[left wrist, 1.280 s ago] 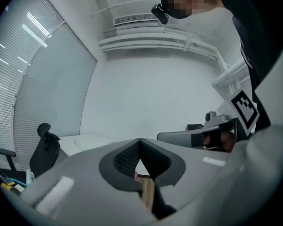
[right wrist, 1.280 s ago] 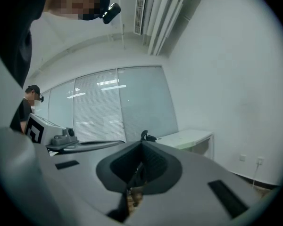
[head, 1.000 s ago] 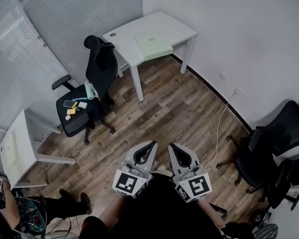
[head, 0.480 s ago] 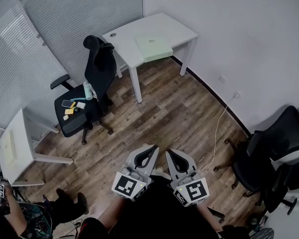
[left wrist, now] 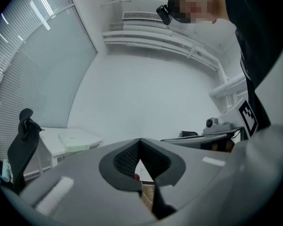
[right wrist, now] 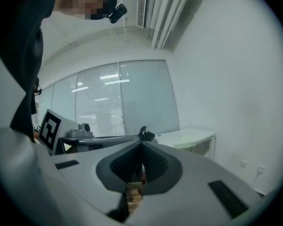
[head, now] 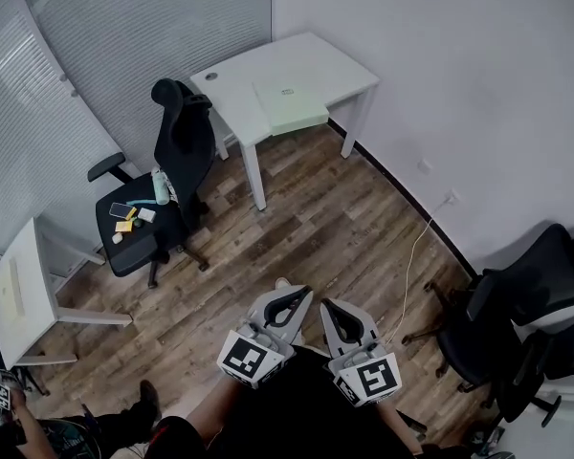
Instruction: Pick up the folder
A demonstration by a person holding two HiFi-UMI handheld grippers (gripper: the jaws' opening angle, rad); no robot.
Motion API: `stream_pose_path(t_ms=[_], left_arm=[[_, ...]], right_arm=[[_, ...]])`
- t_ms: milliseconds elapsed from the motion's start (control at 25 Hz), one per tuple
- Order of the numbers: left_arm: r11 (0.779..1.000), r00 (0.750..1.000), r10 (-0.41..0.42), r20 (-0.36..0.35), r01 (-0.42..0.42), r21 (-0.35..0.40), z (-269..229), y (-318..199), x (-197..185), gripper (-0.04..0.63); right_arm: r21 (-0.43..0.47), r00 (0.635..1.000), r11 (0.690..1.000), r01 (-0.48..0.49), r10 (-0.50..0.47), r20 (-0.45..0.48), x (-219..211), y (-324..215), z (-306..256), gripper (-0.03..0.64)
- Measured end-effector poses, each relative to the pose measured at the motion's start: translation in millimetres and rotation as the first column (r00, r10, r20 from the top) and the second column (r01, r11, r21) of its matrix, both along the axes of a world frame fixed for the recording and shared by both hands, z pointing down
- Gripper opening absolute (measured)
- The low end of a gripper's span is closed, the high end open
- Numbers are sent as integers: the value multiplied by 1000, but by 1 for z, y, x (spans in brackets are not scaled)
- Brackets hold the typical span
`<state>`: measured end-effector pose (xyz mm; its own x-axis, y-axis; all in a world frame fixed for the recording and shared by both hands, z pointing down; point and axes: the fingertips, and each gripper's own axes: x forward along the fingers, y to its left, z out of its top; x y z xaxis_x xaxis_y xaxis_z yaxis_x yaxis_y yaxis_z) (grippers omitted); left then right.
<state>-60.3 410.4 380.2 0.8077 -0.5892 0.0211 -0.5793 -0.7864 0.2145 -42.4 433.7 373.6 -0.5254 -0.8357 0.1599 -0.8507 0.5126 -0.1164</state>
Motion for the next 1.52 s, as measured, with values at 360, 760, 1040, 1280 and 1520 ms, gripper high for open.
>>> stream_pose_path(t_ms=[360,760,1040,1280,1520], left_arm=[[999,996,18,89,-22,39,8,-73,31,5],[997,999,-32,-1,32,-65,14,-153,37,5],[998,998,-56,-33,54,-37,8,-208,44,5],[999,998,-31,-47,30,-38,5,-255,50,5],[999,998,-53,-39,54,7,2,-288,44,5]], right_arm=[[-54,1000,998,25,-24,14,21,-74,6,0],[-92,999,996,17,-14,33,45,-151,12,0],[-98,1000,995,-13,14,12,54,-199,9,0],[-100,999,994,-37,38,7,58,-242,11,0],[-81,1000,996,-28,28,2,53,-273,8,0]])
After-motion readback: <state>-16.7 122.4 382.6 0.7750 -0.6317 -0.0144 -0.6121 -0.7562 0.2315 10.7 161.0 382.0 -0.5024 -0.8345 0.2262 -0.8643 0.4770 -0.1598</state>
